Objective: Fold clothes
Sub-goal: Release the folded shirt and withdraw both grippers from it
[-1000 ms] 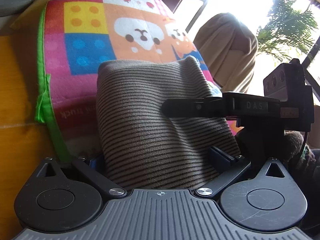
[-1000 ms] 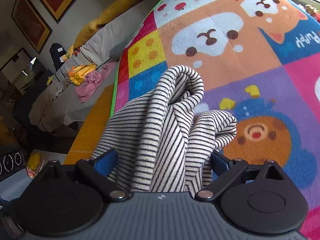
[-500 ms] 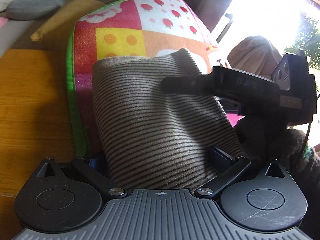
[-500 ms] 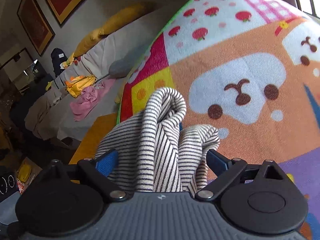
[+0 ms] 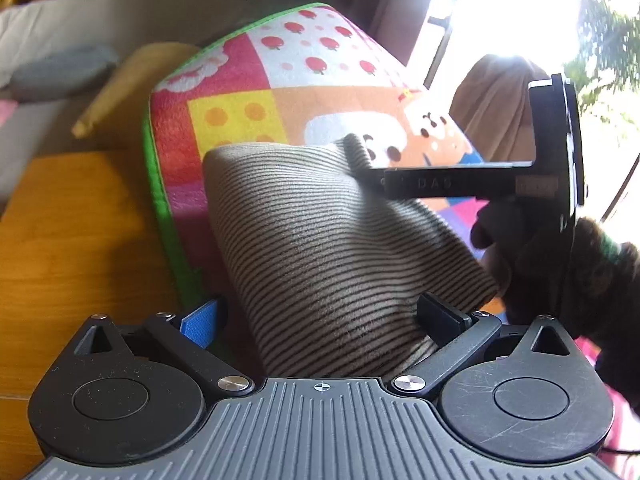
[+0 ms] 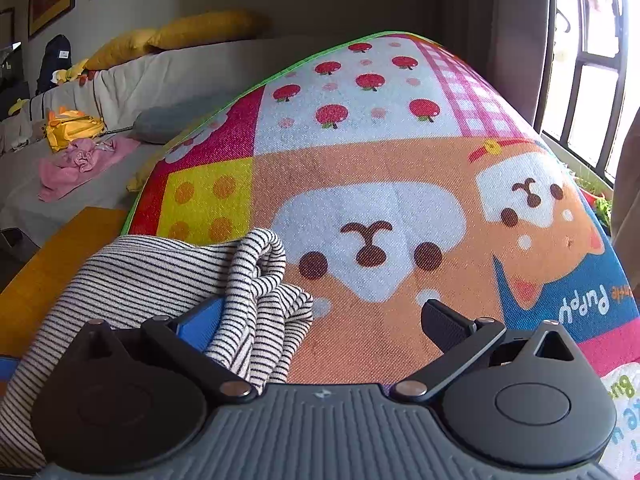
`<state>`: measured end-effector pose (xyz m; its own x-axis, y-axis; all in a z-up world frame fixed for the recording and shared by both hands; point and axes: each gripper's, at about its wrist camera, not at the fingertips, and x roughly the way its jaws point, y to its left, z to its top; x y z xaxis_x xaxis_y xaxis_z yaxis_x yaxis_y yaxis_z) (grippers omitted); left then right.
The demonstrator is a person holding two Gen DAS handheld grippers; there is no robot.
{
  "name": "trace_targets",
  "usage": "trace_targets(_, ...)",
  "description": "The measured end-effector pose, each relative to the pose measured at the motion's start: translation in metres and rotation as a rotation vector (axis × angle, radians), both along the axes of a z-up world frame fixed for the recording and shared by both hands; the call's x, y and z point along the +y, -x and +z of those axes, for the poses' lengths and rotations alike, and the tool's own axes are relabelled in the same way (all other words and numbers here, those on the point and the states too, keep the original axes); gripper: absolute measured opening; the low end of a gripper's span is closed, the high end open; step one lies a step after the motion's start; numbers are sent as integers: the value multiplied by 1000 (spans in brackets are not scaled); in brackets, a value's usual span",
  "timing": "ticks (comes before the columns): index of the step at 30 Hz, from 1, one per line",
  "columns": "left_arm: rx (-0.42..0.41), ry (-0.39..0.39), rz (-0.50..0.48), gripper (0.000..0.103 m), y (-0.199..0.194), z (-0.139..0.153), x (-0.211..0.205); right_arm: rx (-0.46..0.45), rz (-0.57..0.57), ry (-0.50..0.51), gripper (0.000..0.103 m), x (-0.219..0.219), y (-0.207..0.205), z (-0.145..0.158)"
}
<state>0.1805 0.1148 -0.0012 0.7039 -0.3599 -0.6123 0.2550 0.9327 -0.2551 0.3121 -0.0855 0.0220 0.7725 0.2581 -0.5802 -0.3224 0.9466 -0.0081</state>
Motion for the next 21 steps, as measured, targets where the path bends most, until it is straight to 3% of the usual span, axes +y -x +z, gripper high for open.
trace_targets(4,10,-5,3,103,-4,-3,1,-28,-24,-31,103,2,6,11)
trace_targets(8,21,6,3,103,-7,-7,3,-57,-7,120,103,16,11,-6)
trace_targets(12,19,-1,6,103,-6,-7,2,-57,-12,69,103,10,22,0)
trace_targets(15,19,3,14,103,-2,-7,5,-41,50,-20,103,-7,51,9)
trace_targets(21,32,20,33,103,9,-9,4,-15,74,28,103,-27,99,-6)
